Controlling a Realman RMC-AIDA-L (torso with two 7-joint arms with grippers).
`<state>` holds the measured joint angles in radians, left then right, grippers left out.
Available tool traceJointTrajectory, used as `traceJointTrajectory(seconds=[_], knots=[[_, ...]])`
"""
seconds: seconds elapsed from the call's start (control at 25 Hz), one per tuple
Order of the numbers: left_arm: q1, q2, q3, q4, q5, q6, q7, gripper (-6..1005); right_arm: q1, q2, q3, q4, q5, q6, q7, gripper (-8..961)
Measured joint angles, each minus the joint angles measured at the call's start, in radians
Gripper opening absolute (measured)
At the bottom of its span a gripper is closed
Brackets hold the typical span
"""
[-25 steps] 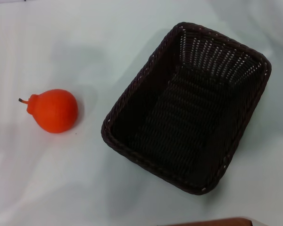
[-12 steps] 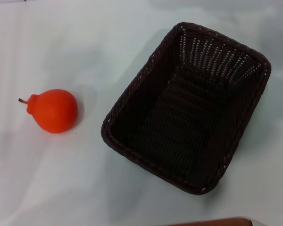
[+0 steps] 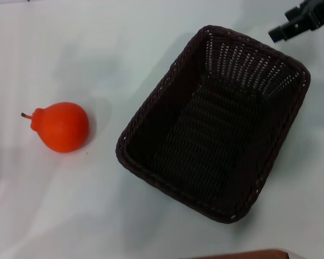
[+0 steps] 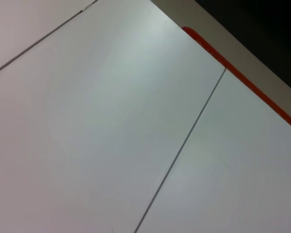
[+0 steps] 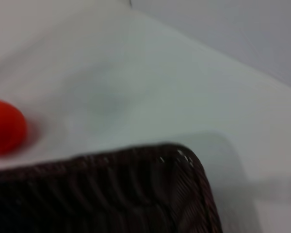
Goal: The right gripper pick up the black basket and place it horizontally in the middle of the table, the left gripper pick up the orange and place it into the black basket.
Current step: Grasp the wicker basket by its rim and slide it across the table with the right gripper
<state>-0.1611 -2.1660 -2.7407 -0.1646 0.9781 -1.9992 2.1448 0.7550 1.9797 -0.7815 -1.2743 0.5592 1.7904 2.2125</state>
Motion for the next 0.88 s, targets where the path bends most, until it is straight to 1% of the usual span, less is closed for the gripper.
traceJointTrajectory(seconds=[0.2,0.28,0.6,0.8,0.84,0.88], knots=[[0.001,-0.001,0.009,0.01,0.0,0.001,0.0,768,-0.005,0.007,-0.059,0.02,-0.05,-0.043,-0.001,714],[0.002,-0.001,0.014,0.016,0.001,0.001,0.0,768,-0.006,0.013,-0.074,0.034,-0.064,-0.067,-0.003,714],[-0.004,0.001,0.021,0.018,0.001,0.001,-0.001,764,0.004,0.062,-0.125,0.124,-0.118,-0.21,-0.031,715],[-0.017,0.003,0.021,0.019,0.0,0.003,-0.001,761,0.022,0.077,-0.16,0.222,-0.132,-0.307,-0.048,714],[-0.02,0.003,0.021,0.02,-0.001,0.007,-0.002,761,0.028,0.085,-0.164,0.254,-0.138,-0.335,-0.06,698],[-0.023,0.003,0.021,0.019,-0.001,0.01,-0.002,761,0.028,0.085,-0.164,0.254,-0.138,-0.335,-0.06,682]])
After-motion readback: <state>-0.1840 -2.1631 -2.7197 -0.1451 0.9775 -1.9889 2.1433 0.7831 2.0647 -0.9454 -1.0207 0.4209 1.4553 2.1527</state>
